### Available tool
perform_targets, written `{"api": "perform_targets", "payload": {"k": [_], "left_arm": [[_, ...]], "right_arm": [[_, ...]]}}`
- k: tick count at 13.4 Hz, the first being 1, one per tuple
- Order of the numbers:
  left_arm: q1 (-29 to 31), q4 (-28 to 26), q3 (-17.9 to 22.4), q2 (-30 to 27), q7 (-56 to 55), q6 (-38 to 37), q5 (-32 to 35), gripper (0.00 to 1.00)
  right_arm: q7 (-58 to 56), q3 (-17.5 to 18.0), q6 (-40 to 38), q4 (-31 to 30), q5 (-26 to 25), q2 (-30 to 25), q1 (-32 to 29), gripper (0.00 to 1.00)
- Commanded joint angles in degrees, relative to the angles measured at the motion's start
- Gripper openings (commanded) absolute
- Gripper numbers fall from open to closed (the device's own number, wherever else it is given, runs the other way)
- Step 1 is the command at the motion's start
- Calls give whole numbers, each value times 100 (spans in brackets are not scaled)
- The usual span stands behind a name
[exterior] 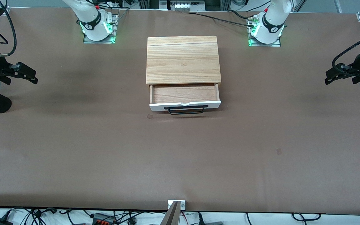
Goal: Pull top drawer with both arms simultaneously
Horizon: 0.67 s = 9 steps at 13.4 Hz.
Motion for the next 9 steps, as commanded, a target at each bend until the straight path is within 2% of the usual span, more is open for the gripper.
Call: {"api": "perform_targets", "payload": {"k": [1, 9], "left_arm": [[-169, 86, 196, -16, 122, -181, -29, 100], [-161, 147, 204, 11, 96, -226, -91, 100]], "right_arm": [[16, 32, 107, -136, -84, -116, -1, 100], [24, 49, 283, -118, -31, -124, 8, 100]]}}
